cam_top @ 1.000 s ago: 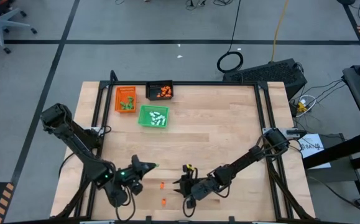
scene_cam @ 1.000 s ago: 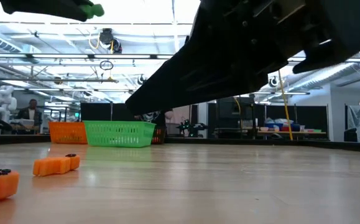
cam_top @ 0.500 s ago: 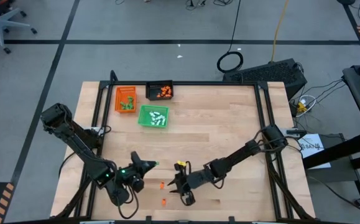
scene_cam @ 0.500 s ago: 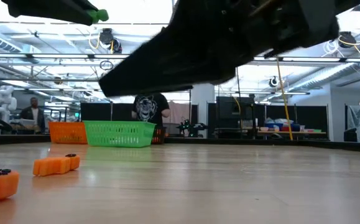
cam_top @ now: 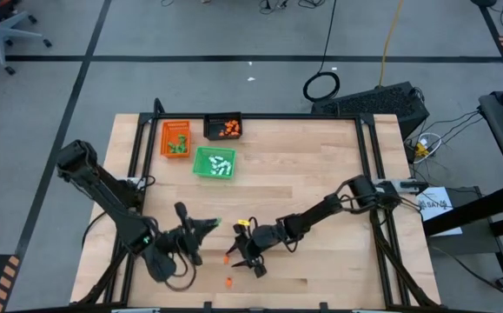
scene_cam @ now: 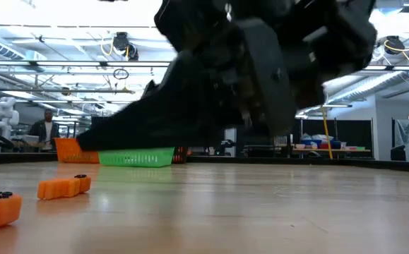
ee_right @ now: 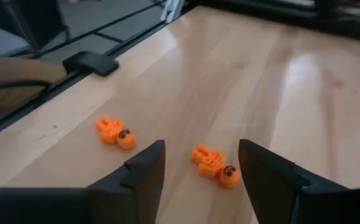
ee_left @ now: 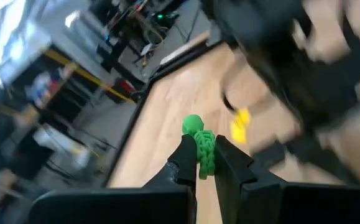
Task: Sort Halloween decoration
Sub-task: Put the green skeleton toy into the orange bin
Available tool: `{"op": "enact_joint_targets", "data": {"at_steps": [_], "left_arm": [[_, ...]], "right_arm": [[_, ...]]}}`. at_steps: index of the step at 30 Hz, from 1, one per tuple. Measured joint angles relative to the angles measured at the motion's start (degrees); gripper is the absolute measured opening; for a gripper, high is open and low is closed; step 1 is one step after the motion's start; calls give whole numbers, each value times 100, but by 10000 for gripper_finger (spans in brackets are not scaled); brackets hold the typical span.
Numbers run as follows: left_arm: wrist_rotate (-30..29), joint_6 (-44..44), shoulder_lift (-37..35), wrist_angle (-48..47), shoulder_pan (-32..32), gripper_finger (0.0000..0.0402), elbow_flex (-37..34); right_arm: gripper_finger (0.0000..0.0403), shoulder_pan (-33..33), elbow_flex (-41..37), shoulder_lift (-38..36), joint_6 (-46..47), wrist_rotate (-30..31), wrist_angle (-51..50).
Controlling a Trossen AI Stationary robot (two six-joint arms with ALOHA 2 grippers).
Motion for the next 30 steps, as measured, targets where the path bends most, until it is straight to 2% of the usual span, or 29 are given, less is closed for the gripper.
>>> {"op": "enact_joint_targets", "data": {"at_steps": [3, 5, 13, 19, 22, 30], "left_arm": [[-17, -818, -350, 3, 116, 22, 0], [-19, -1021, -539, 7, 153, 22, -19], [131, -996, -1323, -165, 457, 22, -187], [858, -1024, -2006, -728, 890, 22, -416], [1117, -1010, -2357, -707, 1077, 22, -609], [1362, -1034, -3329, -884, 1650, 22, -1126]], "right_arm": [[198, -123, 113, 141, 8, -375, -17], [200, -178, 242, 237, -37, -401, -8], [185, -239, 510, 329, -419, -502, -556], [165, -237, 510, 329, -459, -556, -631], [150, -239, 510, 326, -472, -555, -672], [100, -272, 510, 353, -600, -735, -817]]}}
